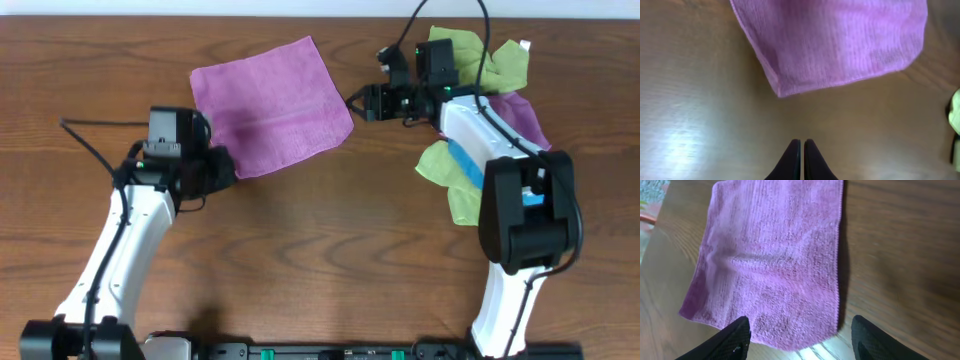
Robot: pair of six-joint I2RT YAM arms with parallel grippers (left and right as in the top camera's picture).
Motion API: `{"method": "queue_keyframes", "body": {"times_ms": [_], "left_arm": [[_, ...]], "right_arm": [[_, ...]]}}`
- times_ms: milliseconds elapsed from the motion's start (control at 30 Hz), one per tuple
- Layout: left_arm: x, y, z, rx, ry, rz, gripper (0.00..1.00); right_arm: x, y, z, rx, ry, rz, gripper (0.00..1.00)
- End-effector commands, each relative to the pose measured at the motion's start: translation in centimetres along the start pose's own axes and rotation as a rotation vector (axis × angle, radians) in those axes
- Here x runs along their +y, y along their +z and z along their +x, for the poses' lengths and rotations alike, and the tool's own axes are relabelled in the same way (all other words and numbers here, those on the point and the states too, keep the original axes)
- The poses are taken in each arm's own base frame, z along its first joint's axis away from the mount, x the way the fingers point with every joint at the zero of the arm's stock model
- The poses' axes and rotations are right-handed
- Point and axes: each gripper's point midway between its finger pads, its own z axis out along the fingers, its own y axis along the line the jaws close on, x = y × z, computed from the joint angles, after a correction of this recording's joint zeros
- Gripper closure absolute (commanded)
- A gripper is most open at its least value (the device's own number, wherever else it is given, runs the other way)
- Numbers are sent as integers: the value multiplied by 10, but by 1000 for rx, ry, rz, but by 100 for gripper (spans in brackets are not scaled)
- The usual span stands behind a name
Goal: Fold the cloth
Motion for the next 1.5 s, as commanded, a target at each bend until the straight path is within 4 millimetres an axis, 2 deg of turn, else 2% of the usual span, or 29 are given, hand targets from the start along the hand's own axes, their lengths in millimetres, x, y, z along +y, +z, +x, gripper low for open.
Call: {"method": "queue_keyframes", "body": {"times_ms": [0,67,100,133,200,233,300,400,633,867,1067,1300,1467], "left_arm": [[4,12,5,-9,-58,36,94],[5,18,3,-28,-51,44,84],[5,19,2,-29,-51,44,84],[6,21,2,-28,-51,44,83],[6,21,2,-29,-51,45,84],[5,21,1,-30,-51,45,84],[5,21,1,-31,-50,46,85],[5,21,1,-30,-50,46,94],[5,21,2,-27,-50,50,94],[5,21,2,-26,-49,50,94],[5,21,3,-23,-50,47,94],[6,22,4,-21,-48,45,94],[6,22,4,-20,-49,45,94]], "right_arm": [[4,15,13,46,17,-29,35],[4,19,17,61,24,-30,38],[5,20,19,66,25,-31,41],[6,22,21,72,25,-33,48],[11,24,22,78,18,-38,86],[15,26,22,80,16,-41,98],[23,31,22,85,1,-38,99],[22,37,22,98,-27,85,98],[9,38,17,104,-161,437,98],[-4,31,13,79,-185,581,98],[-13,36,16,87,-178,597,99],[-8,43,19,85,-180,579,98],[-14,53,31,123,-165,566,99]]}}
